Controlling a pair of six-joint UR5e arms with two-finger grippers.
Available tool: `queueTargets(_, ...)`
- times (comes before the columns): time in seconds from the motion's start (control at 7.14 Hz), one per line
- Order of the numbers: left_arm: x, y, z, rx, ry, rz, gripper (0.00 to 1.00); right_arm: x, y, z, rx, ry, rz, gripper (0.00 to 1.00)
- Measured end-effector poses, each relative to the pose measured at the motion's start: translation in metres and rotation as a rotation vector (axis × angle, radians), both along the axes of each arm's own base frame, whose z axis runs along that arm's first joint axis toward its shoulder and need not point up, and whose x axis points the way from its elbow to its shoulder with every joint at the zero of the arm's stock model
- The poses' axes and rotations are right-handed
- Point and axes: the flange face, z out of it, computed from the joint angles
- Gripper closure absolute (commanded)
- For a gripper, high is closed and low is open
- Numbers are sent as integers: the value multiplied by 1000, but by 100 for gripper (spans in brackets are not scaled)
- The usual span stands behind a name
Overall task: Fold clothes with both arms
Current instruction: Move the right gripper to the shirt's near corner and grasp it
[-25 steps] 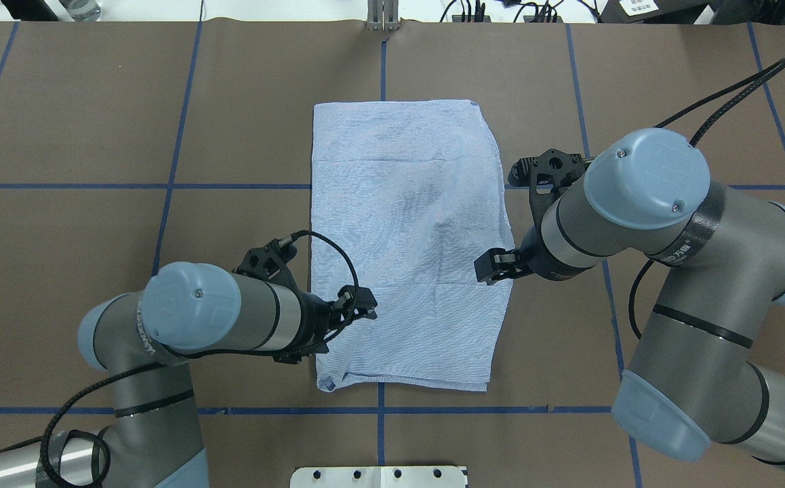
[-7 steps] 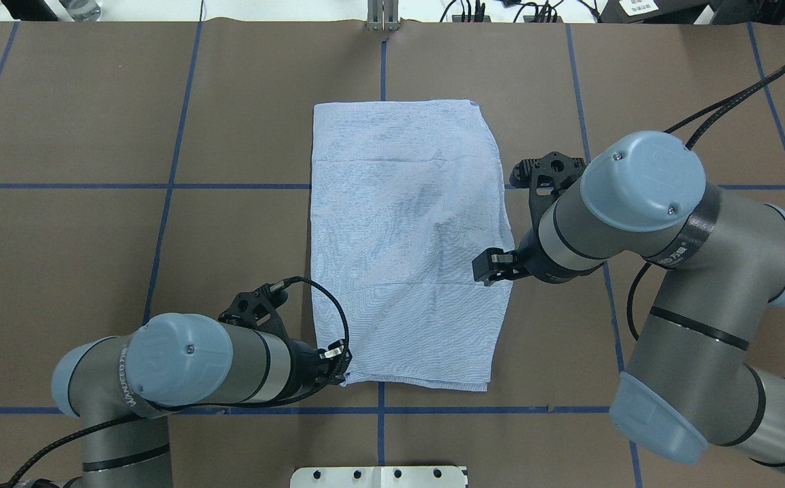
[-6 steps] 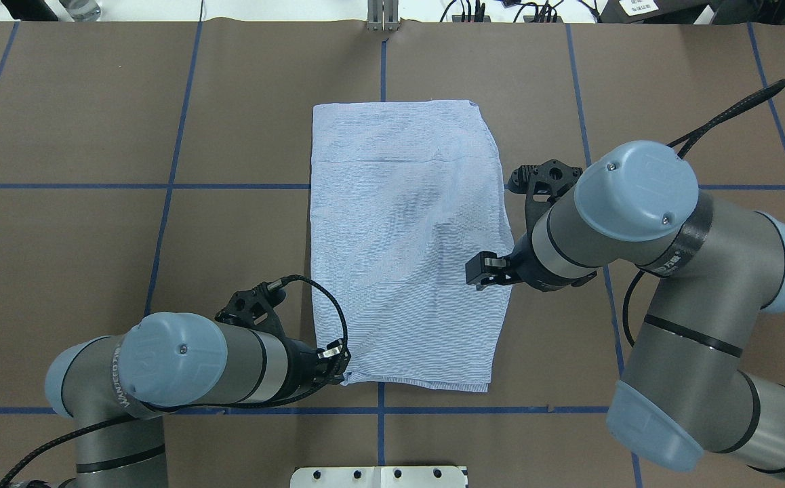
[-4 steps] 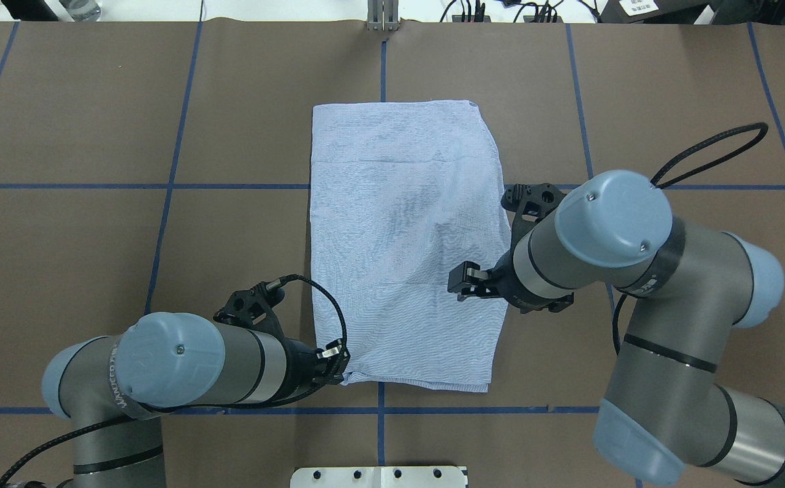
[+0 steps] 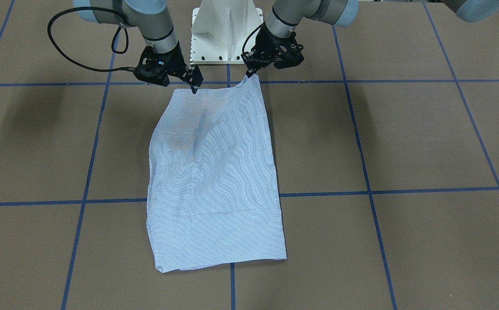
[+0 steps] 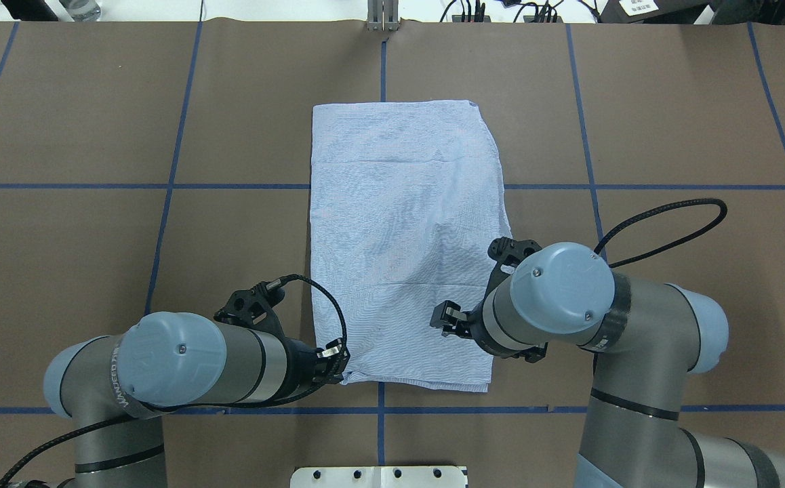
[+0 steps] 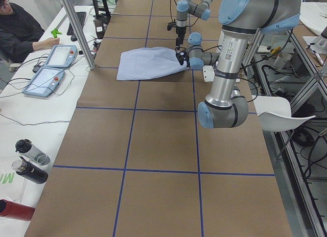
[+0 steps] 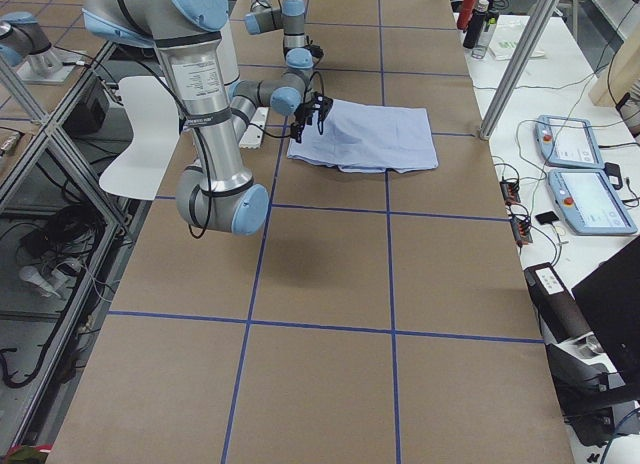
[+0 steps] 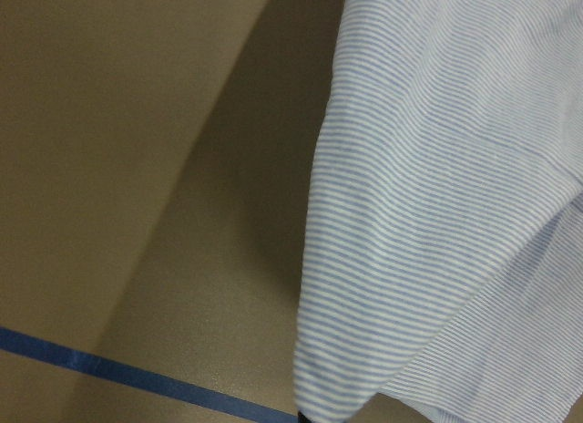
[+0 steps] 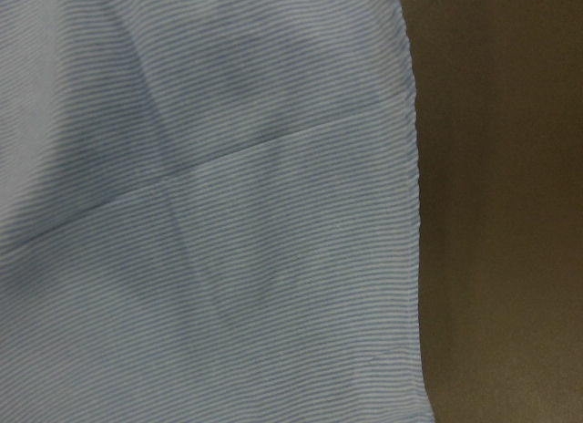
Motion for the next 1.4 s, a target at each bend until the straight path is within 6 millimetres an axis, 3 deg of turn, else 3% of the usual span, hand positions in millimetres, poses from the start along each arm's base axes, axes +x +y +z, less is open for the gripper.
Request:
queueTargets(0.42,1,0,-2,2,4,0,100,-31,9,29,-40,71,21,0)
queueTargets(1.4,-1,-1,-4,3,9,-4,100,-49,25,44,-44,104,-9,0)
